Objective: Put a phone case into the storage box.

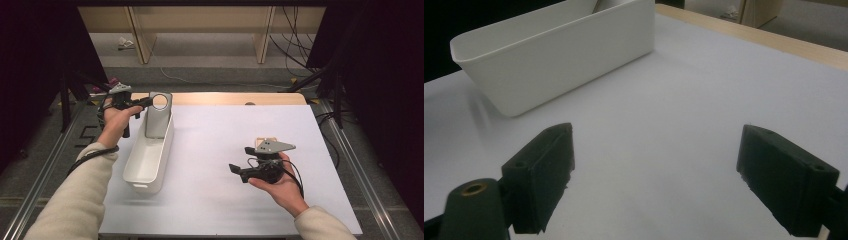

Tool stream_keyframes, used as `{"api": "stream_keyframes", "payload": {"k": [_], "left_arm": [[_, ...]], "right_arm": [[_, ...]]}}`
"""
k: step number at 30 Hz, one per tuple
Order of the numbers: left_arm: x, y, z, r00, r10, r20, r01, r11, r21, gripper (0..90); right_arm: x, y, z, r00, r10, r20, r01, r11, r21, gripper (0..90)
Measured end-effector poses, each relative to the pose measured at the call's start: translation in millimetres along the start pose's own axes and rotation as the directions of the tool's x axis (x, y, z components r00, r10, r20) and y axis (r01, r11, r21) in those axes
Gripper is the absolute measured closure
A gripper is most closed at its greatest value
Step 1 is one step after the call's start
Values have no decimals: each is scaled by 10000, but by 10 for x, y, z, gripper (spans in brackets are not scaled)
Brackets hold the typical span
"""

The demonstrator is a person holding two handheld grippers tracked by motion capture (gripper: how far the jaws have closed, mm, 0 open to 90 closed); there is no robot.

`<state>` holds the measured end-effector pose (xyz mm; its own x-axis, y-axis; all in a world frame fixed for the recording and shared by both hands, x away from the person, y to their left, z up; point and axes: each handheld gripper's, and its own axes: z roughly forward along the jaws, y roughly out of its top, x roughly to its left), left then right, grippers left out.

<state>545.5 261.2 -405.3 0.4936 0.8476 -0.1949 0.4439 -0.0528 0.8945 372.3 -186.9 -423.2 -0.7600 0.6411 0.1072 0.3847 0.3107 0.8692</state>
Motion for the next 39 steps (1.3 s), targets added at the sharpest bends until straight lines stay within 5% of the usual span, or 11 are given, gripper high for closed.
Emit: {"api": "stream_keyframes", "payload": {"k": [26,35,39], "left_arm": [[1,0,51,9937,470,-1022,-397,9966,716,761],[-43,35,53,9933,151,-1145,-70,9974,716,540],[-86,56,15,9922,57,-1243,38,9971,758,249]], "right_arm": [[0,-3,5,10000,20,-35,-20,10000,21,162],[-6,-4,4,10000,32,20,-32,10000,22,162],[-16,1,-6,10000,30,83,-30,10000,36,162]]}}
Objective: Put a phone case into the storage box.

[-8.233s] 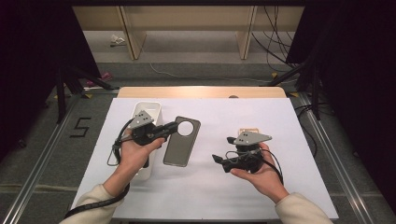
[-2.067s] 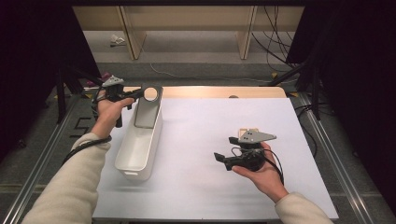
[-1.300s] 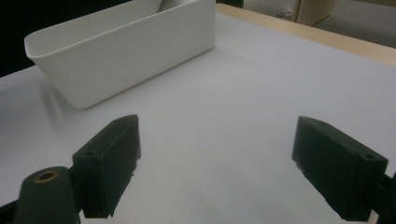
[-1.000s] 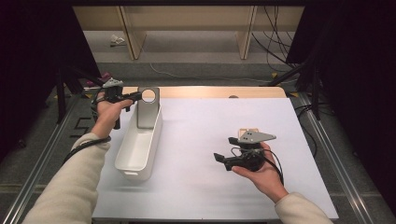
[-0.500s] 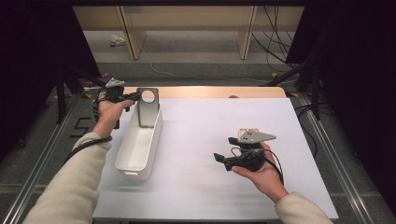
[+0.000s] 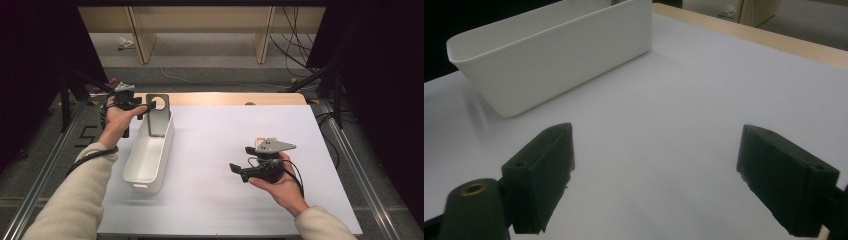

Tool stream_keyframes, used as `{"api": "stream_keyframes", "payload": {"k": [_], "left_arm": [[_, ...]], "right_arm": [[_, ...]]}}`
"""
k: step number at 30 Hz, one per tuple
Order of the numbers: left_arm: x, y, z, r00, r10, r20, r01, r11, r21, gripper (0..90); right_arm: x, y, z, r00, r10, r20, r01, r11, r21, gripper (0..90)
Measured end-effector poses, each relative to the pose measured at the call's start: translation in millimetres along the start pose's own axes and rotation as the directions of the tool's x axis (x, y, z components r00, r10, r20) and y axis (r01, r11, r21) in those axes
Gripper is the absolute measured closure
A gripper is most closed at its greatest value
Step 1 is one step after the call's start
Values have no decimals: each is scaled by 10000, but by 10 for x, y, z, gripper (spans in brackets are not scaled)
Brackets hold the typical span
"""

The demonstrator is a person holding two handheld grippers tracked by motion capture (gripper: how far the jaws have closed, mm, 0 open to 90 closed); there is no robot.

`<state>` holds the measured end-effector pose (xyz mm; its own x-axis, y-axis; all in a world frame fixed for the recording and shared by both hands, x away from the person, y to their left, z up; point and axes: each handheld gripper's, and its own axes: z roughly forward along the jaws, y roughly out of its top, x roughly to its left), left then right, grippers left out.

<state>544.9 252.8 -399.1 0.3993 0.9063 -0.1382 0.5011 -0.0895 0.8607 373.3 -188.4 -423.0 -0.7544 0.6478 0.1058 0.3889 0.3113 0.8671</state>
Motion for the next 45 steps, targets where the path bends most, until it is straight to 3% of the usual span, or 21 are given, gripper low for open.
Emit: {"api": "stream_keyframes", "payload": {"k": [2,3,5,6,7,8,14,16,18,20,24,26,39,45], "left_arm": [[-9,4,-22,10000,48,-24,-48,10000,10,214],[-19,6,-42,9999,122,-2,-122,9999,47,135],[-43,5,-94,9998,184,19,-184,9998,83,109],[-73,-1,-149,9996,267,0,-266,9995,179,36],[-73,-1,-149,9996,267,0,-266,9995,179,25],[-120,-24,-234,9993,381,-14,-381,9992,131,0],[-260,-145,-449,9965,793,278,-797,9967,134,0],[-379,-248,-644,9951,911,375,-905,9958,-161,0],[-417,-285,-706,9944,955,447,-943,9952,-266,0],[-528,-407,-849,9926,1051,606,-1029,9940,-383,0],[-656,-562,-983,9902,1114,846,-1071,9928,-546,0],[-765,-700,-1071,9891,1049,1030,-958,9913,-898,0],[-1127,-1144,-1335,9710,1704,1677,-1523,9816,-1156,0],[-1185,-1210,-1376,9696,1636,1822,-1468,9839,-1018,0]], "right_arm": [[-1,1,-1,10000,12,21,-12,10000,0,162],[-12,3,-3,10000,32,49,-32,10000,-42,162],[-18,5,-6,10000,42,88,-42,10000,-34,162],[-34,8,-15,9999,47,146,-46,10000,-19,162],[-34,8,-15,9999,47,146,-46,10000,-19,162],[-52,12,-22,9997,54,226,-53,10000,-8,162],[-110,20,-49,9988,118,478,-116,9999,-50,162],[-166,21,-73,9975,161,688,-159,9999,-30,162],[-192,20,-86,9968,150,791,-151,9999,10,162],[-222,16,-97,9960,145,880,-146,9999,-1,162],[-263,7,-116,9946,214,1011,-219,9998,41,161],[-294,-4,-139,9935,231,1114,-241,9997,73,162],[-404,-52,-253,9898,362,1375,-377,9993,80,162],[-415,-48,-266,9896,340,1397,-344,9994,1,161]]}}
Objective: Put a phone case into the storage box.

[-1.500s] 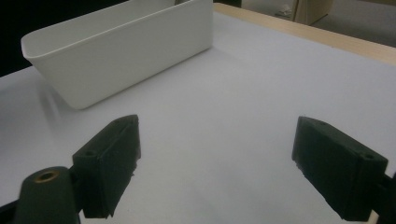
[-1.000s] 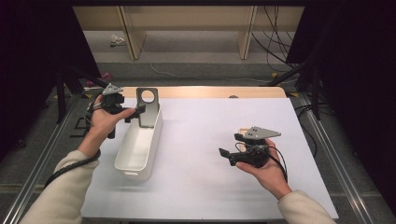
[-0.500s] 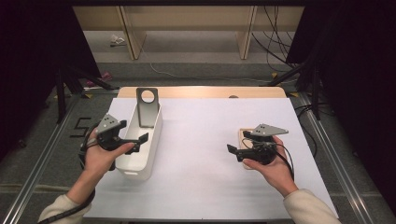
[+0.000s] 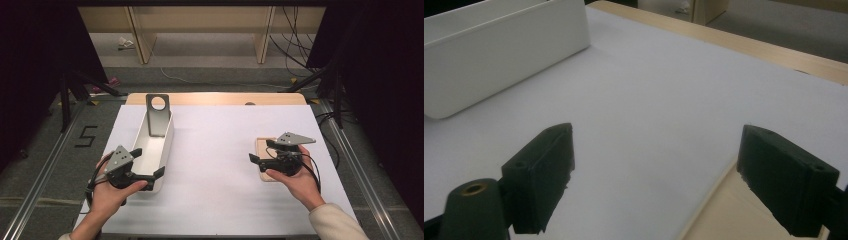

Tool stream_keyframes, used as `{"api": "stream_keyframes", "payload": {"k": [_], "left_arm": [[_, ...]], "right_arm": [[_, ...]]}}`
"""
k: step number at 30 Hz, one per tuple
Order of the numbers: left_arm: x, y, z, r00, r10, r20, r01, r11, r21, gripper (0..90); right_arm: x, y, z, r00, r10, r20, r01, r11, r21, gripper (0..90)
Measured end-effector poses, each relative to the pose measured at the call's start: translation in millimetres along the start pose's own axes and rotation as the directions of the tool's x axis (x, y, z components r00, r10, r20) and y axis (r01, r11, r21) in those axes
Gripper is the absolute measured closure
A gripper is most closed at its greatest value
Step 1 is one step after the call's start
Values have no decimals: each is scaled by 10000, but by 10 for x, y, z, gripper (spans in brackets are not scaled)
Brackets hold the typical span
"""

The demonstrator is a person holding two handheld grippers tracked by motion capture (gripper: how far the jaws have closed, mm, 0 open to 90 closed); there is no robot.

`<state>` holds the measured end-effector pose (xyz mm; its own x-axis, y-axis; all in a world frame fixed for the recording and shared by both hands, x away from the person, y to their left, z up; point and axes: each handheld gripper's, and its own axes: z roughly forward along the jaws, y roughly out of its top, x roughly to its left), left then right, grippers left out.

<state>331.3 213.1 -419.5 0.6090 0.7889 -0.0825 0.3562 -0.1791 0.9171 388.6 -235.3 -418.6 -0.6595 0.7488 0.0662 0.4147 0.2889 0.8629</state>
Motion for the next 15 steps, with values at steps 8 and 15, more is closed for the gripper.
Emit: {"api": "stream_keyframes", "payload": {"k": [8,15], "left_arm": [[-14,-29,3,10000,-37,51,37,10000,62,0],[-4,-39,21,10000,-12,75,12,9999,118,0]], "right_arm": [[-14,4,-5,10000,26,-42,-26,10000,1,162],[-37,2,-14,10000,38,30,-38,10000,6,161]]}}
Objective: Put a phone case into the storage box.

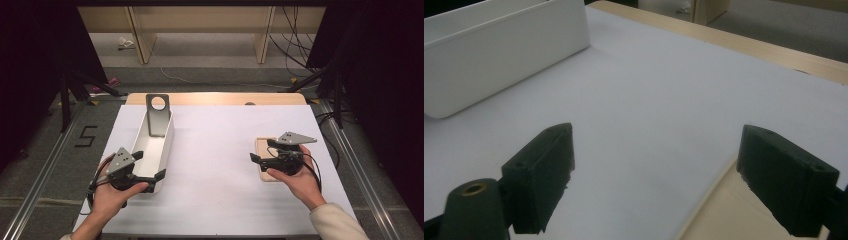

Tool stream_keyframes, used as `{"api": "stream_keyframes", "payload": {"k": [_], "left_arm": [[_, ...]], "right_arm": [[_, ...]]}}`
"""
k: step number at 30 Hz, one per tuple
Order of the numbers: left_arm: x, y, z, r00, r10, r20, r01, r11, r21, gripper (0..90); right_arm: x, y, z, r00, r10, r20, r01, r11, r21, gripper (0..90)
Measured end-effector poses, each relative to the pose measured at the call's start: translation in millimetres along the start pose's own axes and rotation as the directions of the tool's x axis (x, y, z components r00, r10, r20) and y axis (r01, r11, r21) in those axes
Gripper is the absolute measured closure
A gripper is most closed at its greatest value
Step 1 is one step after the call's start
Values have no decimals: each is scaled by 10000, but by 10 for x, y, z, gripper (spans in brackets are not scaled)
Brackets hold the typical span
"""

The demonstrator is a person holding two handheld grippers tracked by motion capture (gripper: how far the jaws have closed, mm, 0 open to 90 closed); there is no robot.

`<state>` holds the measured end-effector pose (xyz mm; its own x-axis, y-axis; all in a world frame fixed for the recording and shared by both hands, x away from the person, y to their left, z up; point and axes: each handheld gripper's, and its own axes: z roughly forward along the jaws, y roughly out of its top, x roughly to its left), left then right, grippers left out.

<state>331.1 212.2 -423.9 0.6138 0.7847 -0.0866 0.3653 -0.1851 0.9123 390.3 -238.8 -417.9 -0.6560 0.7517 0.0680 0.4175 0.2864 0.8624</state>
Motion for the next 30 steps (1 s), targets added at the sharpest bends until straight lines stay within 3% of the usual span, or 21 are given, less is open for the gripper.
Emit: {"api": "stream_keyframes", "payload": {"k": [12,16,21,23,24,26,30], "left_arm": [[17,-11,11,9998,-191,53,192,9997,-118,2],[25,-15,20,9995,-316,58,317,9994,-165,5],[13,-14,27,9996,-267,49,268,9995,-141,8],[17,-16,28,9996,-265,12,265,9995,-147,9],[17,-16,28,9996,-265,12,265,9995,-147,10],[25,-19,21,9995,-309,-16,309,9994,-165,10],[25,-20,25,9995,-312,-6,312,9994,-161,10]], "right_arm": [[-149,-3,-32,9996,123,244,-128,9997,214,177],[-281,-44,-67,9982,217,564,-248,9982,546,255],[-361,-78,-113,9959,354,829,-416,9963,748,289],[-425,-105,-141,9939,373,1035,-473,9943,951,375],[-425,-105,-141,9939,373,1035,-473,9943,951,375],[-479,-129,-160,9920,341,1216,-497,9905,1279,484],[-504,-159,-154,9930,192,1162,-402,9827,1810,519]]}}
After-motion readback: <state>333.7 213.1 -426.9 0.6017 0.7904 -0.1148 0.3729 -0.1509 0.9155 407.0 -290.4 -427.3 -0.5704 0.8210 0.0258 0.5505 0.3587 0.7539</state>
